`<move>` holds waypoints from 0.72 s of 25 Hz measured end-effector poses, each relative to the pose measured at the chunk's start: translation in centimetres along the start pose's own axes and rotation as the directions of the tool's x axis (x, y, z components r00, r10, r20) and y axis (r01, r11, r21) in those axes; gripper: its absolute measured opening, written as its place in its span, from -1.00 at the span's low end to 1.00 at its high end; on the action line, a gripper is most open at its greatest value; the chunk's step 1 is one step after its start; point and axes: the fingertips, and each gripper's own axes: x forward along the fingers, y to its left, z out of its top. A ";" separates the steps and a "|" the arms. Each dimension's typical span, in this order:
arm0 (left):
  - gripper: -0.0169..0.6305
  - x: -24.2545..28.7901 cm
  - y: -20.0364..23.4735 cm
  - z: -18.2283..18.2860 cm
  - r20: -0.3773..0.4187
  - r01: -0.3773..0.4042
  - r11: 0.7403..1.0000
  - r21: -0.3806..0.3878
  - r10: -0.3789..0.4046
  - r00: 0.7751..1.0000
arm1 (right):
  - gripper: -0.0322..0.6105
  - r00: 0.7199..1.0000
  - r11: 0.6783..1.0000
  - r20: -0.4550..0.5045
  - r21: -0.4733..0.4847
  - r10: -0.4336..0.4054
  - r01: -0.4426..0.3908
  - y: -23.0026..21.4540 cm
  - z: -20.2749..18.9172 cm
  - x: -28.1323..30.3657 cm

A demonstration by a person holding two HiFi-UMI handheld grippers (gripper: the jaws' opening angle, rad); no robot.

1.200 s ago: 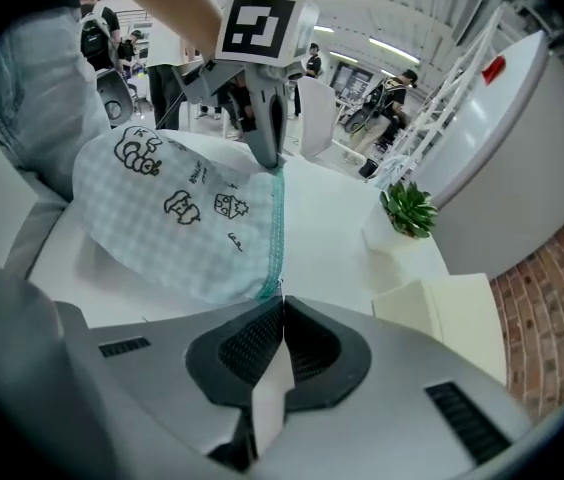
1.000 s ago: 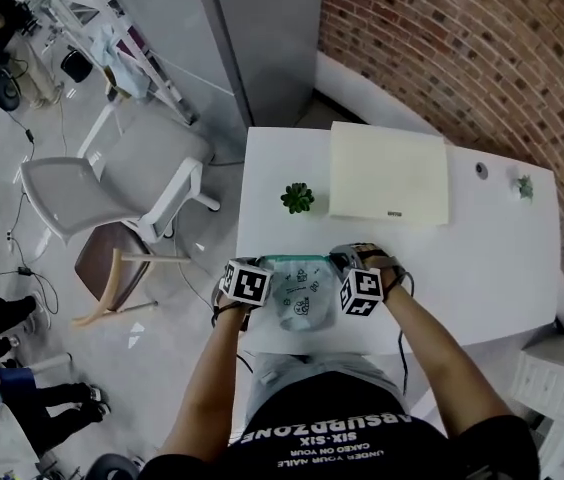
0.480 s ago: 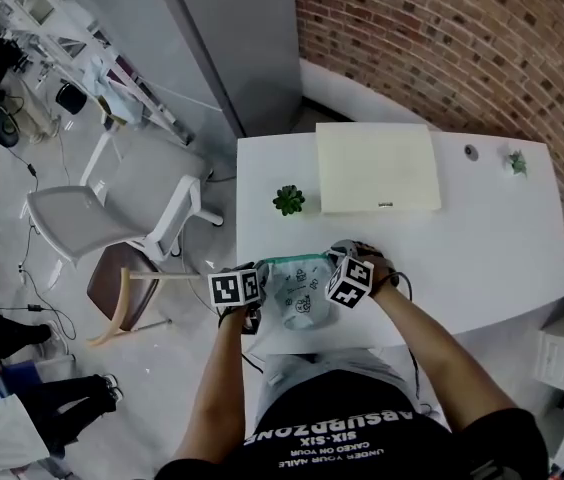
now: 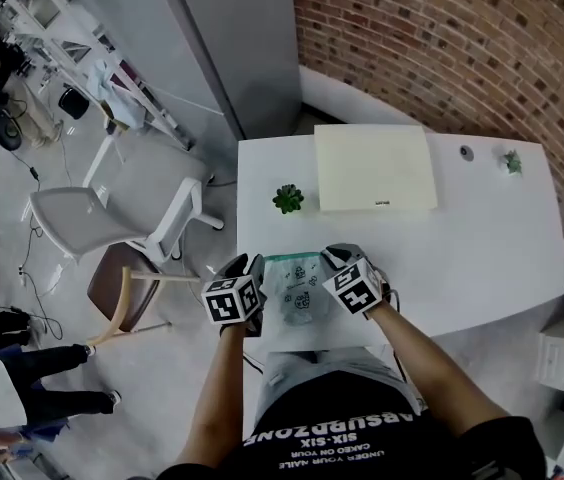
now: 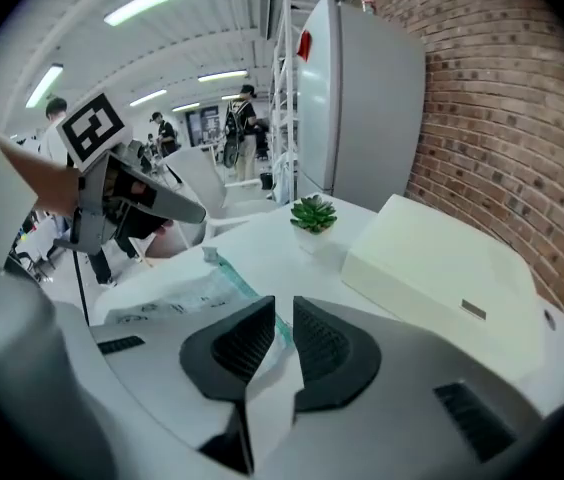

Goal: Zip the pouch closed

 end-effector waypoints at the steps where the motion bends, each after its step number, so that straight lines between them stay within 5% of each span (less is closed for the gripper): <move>1: -0.57 -0.6 -0.5 0.5 0.021 0.005 1.000 0.007 -0.005 1.000 | -0.74 1.000 1.000 0.026 0.022 -0.002 0.002 0.3 0.5 -0.6; 8: -0.57 -4.0 -3.3 2.1 0.124 0.012 0.997 0.073 -0.021 0.992 | -0.80 0.978 0.992 0.205 0.127 -0.049 0.023 1.2 3.7 -4.7; 18: -0.66 -7.6 -8.1 2.2 0.203 0.049 0.985 0.168 -0.083 0.976 | -0.91 0.945 0.989 0.323 0.147 -0.060 0.012 4.9 6.1 -8.7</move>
